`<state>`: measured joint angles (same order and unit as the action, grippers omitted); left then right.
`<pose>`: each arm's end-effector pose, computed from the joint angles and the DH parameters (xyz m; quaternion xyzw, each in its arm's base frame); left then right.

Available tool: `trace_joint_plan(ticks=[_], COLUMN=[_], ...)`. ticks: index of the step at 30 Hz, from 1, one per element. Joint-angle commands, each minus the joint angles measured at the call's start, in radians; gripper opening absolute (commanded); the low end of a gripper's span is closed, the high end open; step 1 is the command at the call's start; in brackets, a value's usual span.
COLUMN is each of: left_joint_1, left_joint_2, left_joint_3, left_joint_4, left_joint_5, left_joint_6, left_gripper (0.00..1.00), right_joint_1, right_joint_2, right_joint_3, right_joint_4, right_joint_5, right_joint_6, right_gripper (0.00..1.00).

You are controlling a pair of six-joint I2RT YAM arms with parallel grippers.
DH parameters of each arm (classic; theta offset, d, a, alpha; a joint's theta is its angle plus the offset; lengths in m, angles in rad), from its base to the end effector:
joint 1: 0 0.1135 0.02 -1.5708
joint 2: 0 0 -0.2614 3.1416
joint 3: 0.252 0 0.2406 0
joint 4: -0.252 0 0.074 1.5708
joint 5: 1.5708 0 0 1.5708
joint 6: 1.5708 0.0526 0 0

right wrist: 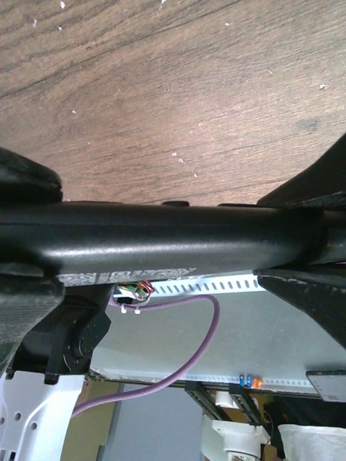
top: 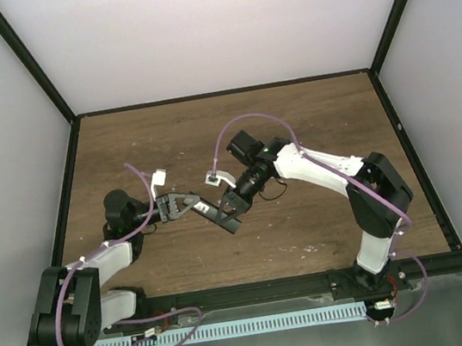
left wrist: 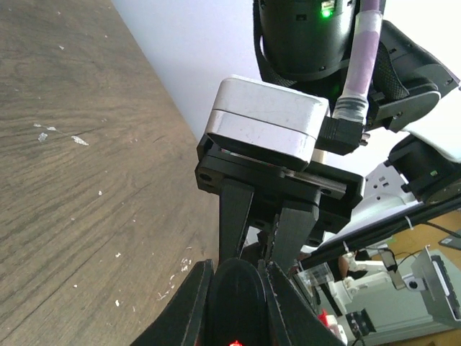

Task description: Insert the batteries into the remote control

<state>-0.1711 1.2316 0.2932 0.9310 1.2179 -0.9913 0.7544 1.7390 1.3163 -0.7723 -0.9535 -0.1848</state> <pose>0.1998 -0.0846 0.2068 0.1375 0.6945 -0.6566 0.2601 0.2178 0.2636 0.2332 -0.4714 0.7396 0.4793 0.0326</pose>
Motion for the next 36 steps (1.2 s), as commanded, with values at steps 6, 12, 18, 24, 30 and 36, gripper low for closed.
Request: trace_joint_plan(ticks=[6,12,18,24,30,36], left_joint_1=[0.000,-0.001,0.007,0.076,0.105,0.107], left_joint_2=[-0.010,-0.034,-0.115,-0.338,-0.524,-0.559], left_joint_3=[0.010,0.005,0.007,-0.002,0.077,0.122], left_joint_4=[-0.056,-0.090,-0.303,-0.604,-0.967,-1.076], left_joint_5=[-0.013,-0.045,-0.191,-0.443,-0.642,-0.711], left_joint_6=[0.043,0.065,0.172,0.257,0.407,0.414], left_gripper=[0.08,0.61,0.73,0.73,0.74,0.79], right_joint_1=[0.010,0.010,0.009,0.003,0.003,0.010], right_joint_2=[0.003,0.001,0.004,0.020,0.060,0.138], right_joint_3=[0.057,0.047,0.020,-0.013,-0.014,0.007], right_joint_4=[0.007,0.021,0.033,0.050,0.037,0.014], right_joint_5=[-0.037,0.014,0.140,0.458,0.966,1.170], right_joint_6=[-0.012,0.009,0.049,0.157,0.327,0.390], right_gripper=[0.01,0.01,0.01,0.01,0.01,0.01])
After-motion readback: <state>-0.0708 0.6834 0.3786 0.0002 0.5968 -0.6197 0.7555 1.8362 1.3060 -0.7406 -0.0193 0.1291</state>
